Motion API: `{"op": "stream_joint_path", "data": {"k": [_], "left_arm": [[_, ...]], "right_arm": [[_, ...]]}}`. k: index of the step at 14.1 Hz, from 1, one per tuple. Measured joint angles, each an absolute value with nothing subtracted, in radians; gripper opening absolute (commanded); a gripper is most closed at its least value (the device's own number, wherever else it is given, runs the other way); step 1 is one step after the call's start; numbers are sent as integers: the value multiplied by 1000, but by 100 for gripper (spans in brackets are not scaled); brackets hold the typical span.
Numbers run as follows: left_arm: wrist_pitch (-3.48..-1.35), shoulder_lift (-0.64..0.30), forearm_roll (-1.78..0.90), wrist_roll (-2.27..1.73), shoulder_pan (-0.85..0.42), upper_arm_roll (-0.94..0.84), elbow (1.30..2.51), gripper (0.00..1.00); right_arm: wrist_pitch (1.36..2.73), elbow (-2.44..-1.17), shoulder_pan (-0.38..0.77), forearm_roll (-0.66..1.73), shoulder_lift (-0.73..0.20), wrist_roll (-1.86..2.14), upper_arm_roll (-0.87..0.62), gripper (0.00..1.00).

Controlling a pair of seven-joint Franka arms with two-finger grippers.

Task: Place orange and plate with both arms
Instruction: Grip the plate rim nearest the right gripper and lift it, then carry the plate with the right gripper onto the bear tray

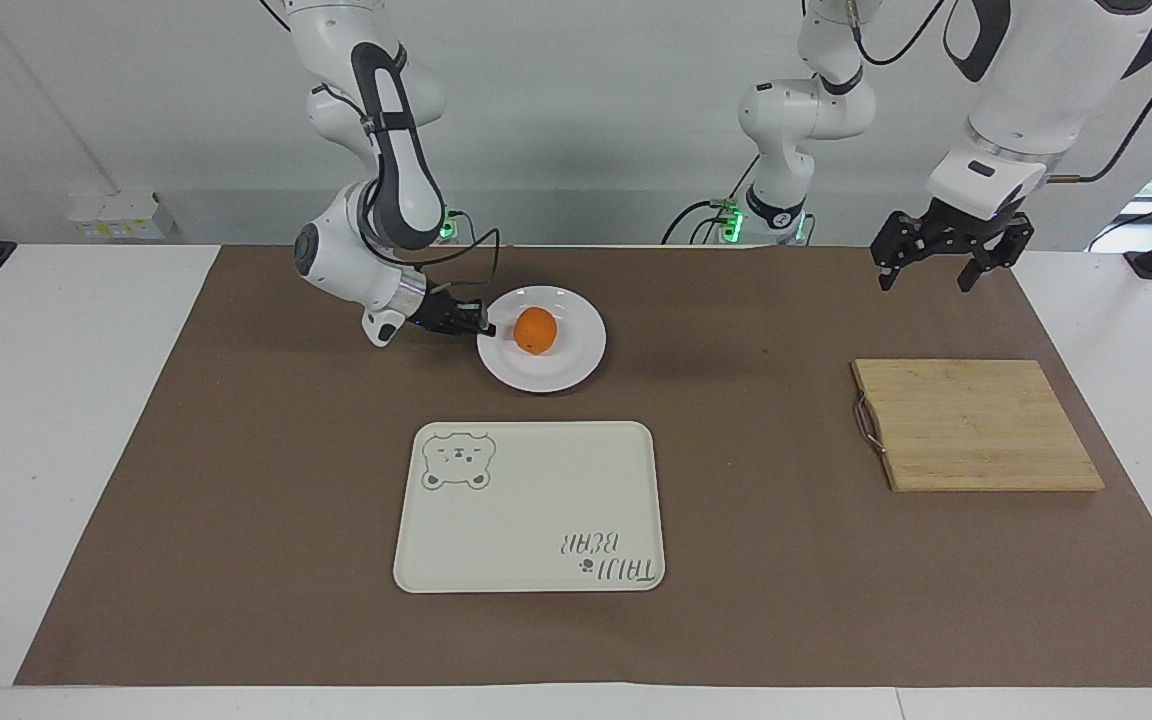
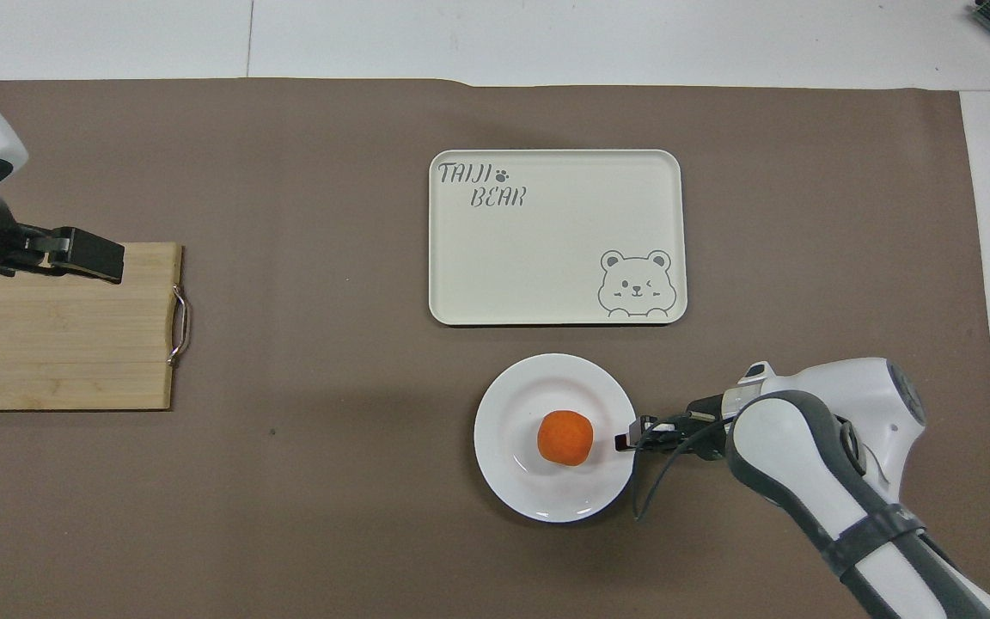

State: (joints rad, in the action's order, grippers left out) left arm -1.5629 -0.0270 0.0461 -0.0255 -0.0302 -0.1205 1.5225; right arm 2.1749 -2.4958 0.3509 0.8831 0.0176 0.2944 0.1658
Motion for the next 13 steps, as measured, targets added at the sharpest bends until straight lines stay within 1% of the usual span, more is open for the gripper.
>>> {"op": "stream_joint_path", "data": {"k": [6, 11, 13], "left_arm": [[-1546, -26, 6, -25, -17, -120, 1522, 100], [-1536, -13, -2, -25, -7, -122, 1522, 100], [-1536, -12, -2, -25, -7, -122, 1522, 100]], "right_arm": [[2140, -2420, 351, 883, 5, 294, 166, 0], [2113, -2368, 344, 886, -25, 438, 167, 0], [2093, -2337, 327, 929, -38, 476, 168, 0]]}}
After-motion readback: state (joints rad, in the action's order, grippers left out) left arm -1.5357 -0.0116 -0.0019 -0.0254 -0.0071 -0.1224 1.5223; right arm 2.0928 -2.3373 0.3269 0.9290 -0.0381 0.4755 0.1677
